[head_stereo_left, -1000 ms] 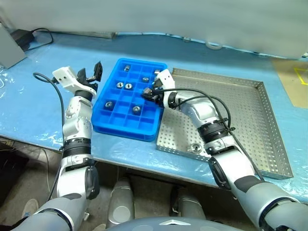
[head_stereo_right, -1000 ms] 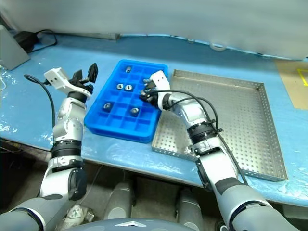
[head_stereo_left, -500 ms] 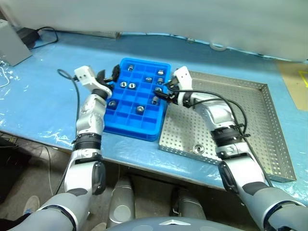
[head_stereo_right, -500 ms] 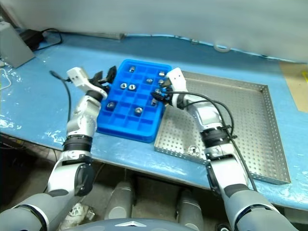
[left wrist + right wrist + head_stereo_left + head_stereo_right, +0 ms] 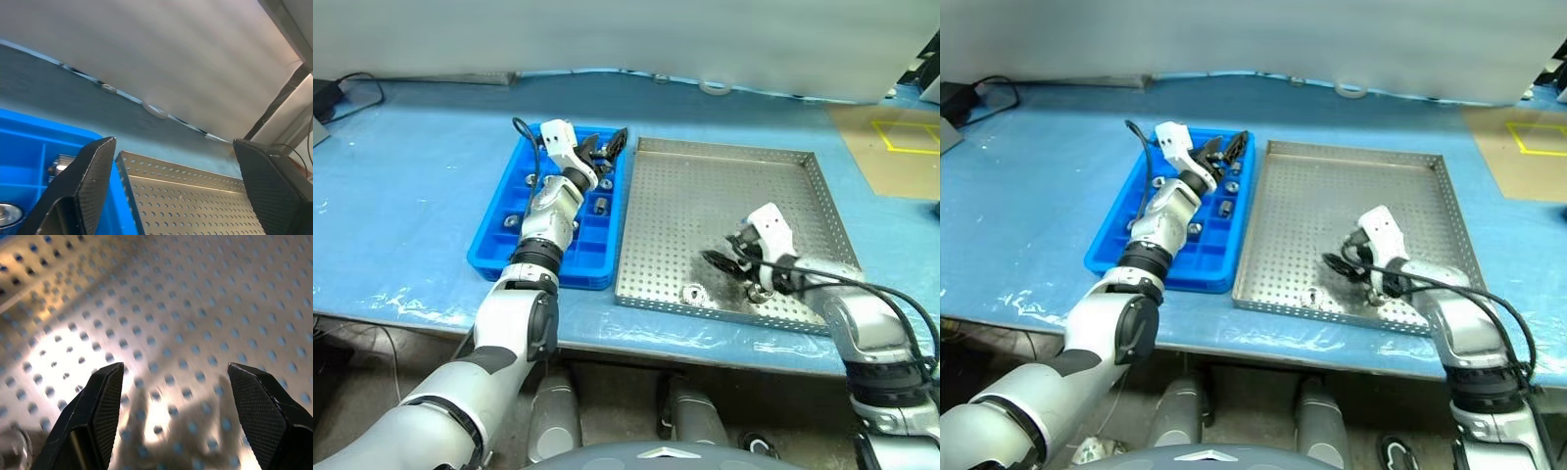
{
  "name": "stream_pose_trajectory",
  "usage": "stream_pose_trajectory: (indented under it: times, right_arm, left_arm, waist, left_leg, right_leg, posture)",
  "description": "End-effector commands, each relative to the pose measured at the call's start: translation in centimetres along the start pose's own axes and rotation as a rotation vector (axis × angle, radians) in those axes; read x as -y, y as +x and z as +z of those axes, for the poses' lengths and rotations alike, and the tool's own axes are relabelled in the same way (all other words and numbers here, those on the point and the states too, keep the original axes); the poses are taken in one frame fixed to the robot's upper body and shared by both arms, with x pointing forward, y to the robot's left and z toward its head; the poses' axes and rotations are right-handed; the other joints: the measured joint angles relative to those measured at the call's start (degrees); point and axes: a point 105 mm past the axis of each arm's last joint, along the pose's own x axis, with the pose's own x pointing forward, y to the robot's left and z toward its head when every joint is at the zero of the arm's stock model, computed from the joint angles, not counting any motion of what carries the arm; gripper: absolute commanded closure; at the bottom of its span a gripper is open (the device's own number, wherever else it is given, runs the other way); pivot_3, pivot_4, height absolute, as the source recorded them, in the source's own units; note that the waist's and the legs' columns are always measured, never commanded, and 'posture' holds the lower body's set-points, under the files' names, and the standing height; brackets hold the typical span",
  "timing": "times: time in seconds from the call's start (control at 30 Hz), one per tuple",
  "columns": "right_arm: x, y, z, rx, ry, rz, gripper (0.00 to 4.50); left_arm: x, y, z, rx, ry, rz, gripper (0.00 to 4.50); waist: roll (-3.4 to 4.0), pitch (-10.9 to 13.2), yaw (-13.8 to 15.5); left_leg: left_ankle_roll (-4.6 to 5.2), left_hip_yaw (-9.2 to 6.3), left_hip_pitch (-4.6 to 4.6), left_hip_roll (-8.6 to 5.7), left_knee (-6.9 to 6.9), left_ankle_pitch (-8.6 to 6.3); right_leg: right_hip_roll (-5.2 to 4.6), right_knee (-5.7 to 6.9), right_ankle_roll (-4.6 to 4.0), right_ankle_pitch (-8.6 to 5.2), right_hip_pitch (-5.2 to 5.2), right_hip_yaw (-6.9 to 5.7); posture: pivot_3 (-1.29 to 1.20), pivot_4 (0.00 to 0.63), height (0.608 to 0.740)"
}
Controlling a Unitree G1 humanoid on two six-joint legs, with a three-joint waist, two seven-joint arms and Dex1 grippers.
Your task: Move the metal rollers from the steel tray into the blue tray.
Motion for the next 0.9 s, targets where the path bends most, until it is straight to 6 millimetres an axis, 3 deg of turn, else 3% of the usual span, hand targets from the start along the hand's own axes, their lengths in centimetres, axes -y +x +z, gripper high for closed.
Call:
stream_pose_trajectory:
  times: [0.03, 0.17, 0.37, 0.57, 0.7, 0.8, 0.9]
  right_arm:
    - [0.4, -1.9, -0.6, -0.015, -0.025, -0.023, 0.98]
    - [-0.4, -3.3, -1.5, -0.024, 0.015, 0.029, 0.98]
    - [1.4, -4.1, -2.0, -0.049, 0.022, -0.043, 0.98]
    - [1.9, -5.2, -5.6, -0.24, -0.012, -0.053, 0.98]
    - [0.4, -5.3, -6.7, -0.302, -0.024, 0.058, 0.98]
    - [-0.6, -4.5, -5.3, -0.242, -0.035, 0.114, 1.61]
    - [-1.6, -3.4, -3.2, -0.15, -0.032, 0.169, 2.53]
  left_arm:
    - [0.5, 0.4, 1.5, 0.045, 0.038, -0.028, 0.28]
    - [0.3, 0.2, 1.4, 0.045, 0.038, -0.024, 0.28]
    - [0.3, 0.0, 1.3, 0.046, 0.041, -0.026, 0.28]
    - [0.1, -0.1, 1.4, 0.051, 0.045, -0.02, 0.28]
    - [-0.3, -0.3, 1.6, 0.055, 0.051, -0.01, 0.28]
    - [-0.7, -0.6, 1.8, 0.061, 0.058, 0.003, 0.28]
    - [-1.2, -0.9, 2.4, 0.077, 0.069, 0.022, 0.28]
  waist:
    - [0.0, 0.0, -0.02]
    - [0.01, -0.01, 0.06]
    - [0.03, -0.02, 0.06]
    - [0.05, -0.03, 0.28]
    - [0.04, -0.03, 0.39]
    - [0.02, -0.04, 0.48]
    - [0.02, -0.05, 0.16]
  left_leg:
    - [0.02, 0.0, -0.02, 0.0, 0.0, -0.01]
    - [0.13, 0.05, -0.02, 0.01, 0.01, -0.08]
    - [0.26, 0.07, -0.05, -0.06, 0.02, -0.15]
    - [0.37, 0.07, -0.06, -0.12, -0.01, -0.22]
    - [0.44, 0.07, 0.01, -0.12, 0.01, -0.27]
    - [0.44, 0.06, 0.06, -0.08, 0.01, -0.27]
    - [0.43, 0.05, 0.08, -0.03, 0.02, -0.26]
  right_leg:
    - [0.0, -0.05, 0.0, 0.0, 0.0, 0.0]
    - [-0.02, -0.23, 0.0, 0.0, 0.11, -0.03]
    - [-0.05, -0.62, -0.02, 0.05, 0.27, -0.02]
    - [-0.07, -0.66, -0.05, 0.07, 0.33, -0.03]
    - [-0.09, -0.78, -0.02, 0.05, 0.51, -0.05]
    - [-0.1, -0.78, -0.01, 0.04, 0.56, -0.07]
    - [-0.08, -0.77, -0.01, 0.04, 0.57, -0.09]
  posture:
    - [-0.23, 0.15, 0.74]
    - [-0.22, 0.15, 0.74]
    - [-0.21, 0.15, 0.74]
    - [-0.21, 0.15, 0.74]
    - [-0.18, 0.15, 0.74]
    - [-0.16, 0.15, 0.74]
    - [-0.13, 0.15, 0.74]
